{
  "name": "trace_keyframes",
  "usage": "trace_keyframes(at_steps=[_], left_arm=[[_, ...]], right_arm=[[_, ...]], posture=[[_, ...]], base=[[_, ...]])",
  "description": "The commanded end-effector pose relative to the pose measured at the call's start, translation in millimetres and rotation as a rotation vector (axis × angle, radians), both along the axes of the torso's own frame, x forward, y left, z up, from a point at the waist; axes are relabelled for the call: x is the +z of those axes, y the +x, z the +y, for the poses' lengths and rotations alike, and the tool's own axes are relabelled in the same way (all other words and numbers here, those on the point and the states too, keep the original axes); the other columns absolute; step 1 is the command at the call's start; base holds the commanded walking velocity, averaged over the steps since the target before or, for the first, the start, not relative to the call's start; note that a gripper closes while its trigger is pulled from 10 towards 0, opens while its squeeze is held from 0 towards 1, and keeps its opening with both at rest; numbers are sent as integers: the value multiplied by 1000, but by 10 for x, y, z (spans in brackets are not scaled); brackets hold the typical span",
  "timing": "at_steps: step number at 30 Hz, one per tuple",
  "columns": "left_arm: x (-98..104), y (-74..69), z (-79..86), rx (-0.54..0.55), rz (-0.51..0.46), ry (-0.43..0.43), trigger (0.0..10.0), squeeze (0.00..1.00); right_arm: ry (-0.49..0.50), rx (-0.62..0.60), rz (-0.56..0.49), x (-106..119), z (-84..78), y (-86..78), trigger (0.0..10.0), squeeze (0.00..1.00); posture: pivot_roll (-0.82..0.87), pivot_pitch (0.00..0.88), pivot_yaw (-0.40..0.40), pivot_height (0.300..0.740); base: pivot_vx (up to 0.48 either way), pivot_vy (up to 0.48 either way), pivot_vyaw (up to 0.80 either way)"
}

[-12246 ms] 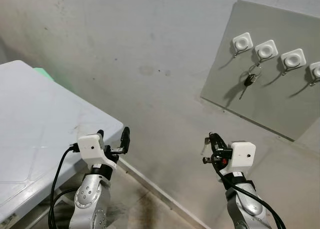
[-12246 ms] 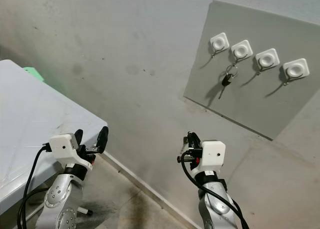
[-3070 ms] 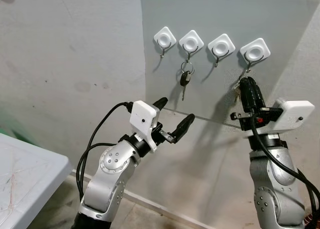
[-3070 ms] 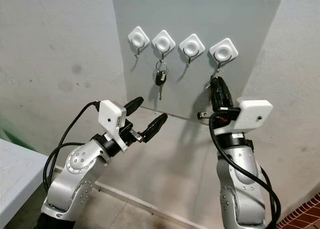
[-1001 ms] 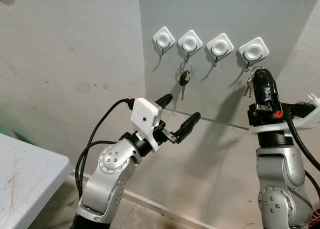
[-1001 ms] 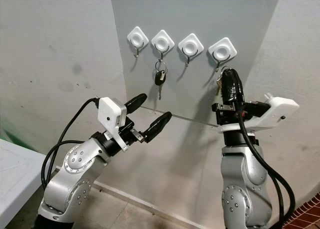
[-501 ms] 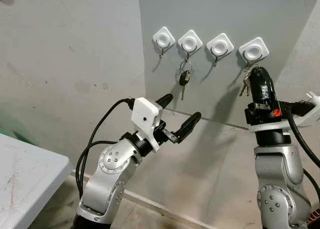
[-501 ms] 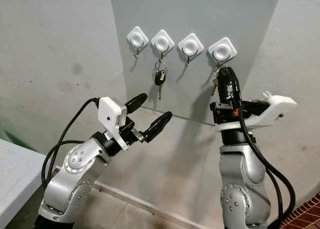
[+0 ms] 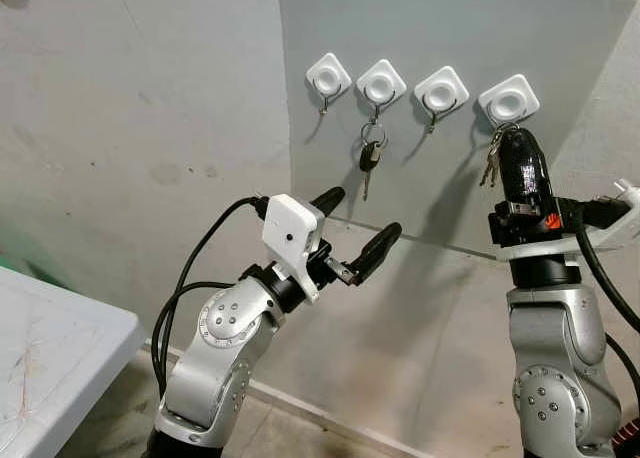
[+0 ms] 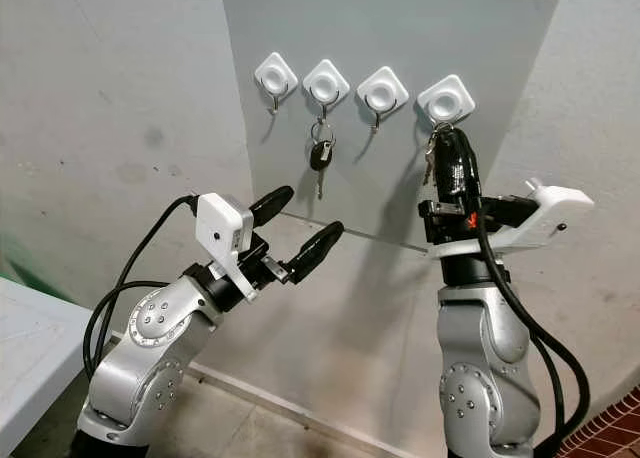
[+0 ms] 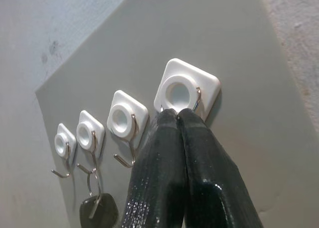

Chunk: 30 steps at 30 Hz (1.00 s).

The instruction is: Hang keys on a hook

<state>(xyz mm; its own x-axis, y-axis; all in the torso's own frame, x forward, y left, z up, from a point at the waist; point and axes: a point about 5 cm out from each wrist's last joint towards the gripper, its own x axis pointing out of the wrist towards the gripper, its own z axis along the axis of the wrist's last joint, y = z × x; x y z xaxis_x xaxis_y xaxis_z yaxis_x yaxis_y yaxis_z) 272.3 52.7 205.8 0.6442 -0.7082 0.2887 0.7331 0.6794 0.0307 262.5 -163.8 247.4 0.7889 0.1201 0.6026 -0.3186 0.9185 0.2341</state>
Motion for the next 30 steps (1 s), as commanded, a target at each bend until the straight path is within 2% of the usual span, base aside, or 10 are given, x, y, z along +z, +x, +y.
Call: trace_keyframes(at_steps=[1, 2, 6, 8, 9, 11, 15, 19, 20, 30], left_arm=[[45, -21, 3, -5, -19, -1, 10000, 0], [46, -22, 4, -5, -19, -2, 10000, 0], [46, -21, 4, -4, -19, -2, 10000, 0], [51, -18, 6, -2, -19, -4, 10000, 0], [51, -18, 6, -2, -19, -4, 10000, 0], [52, -17, 5, -2, -18, -5, 10000, 0], [51, -18, 3, -2, -17, -5, 10000, 0], [50, -21, 5, 0, -15, -7, 10000, 0], [50, -21, 7, 0, -15, -7, 10000, 0], [26, 0, 36, 41, -4, -13, 10000, 0]], right_arm=[[-92, 10, -47, 69, 72, -41, 10000, 0], [-221, -19, -52, 39, 111, -38, 10000, 0], [-351, -57, -55, -4, 142, -27, 10000, 0], [-606, -134, -72, -66, 182, 1, 10000, 0], [-606, -134, -72, -66, 182, 1, 10000, 0], [-843, -223, -88, -136, 175, 46, 10000, 0], [-998, -282, -114, -186, 183, 65, 10000, 0], [-929, -256, -33, -301, 140, 83, 10000, 0], [-899, -253, -13, -319, 130, 87, 10000, 1000], [-321, -138, 132, -486, 123, 64, 10000, 1000]], posture=[[-39, 0, 27, 740], [-38, 0, 26, 740], [-38, 0, 26, 740], [-38, 0, 26, 740], [-38, 0, 26, 740], [-38, 0, 26, 740], [-38, 0, 26, 740], [-34, 0, 24, 740], [-33, 0, 23, 740], [-34, 0, 21, 740]], base=[[0, 0, 0], [0, 0, 0], [0, 0, 0], [0, 0, 0], [0, 0, 0], [0, 0, 0], [0, 0, 0], [0, 0, 0], [0, 0, 0], [0, 0, 0]])
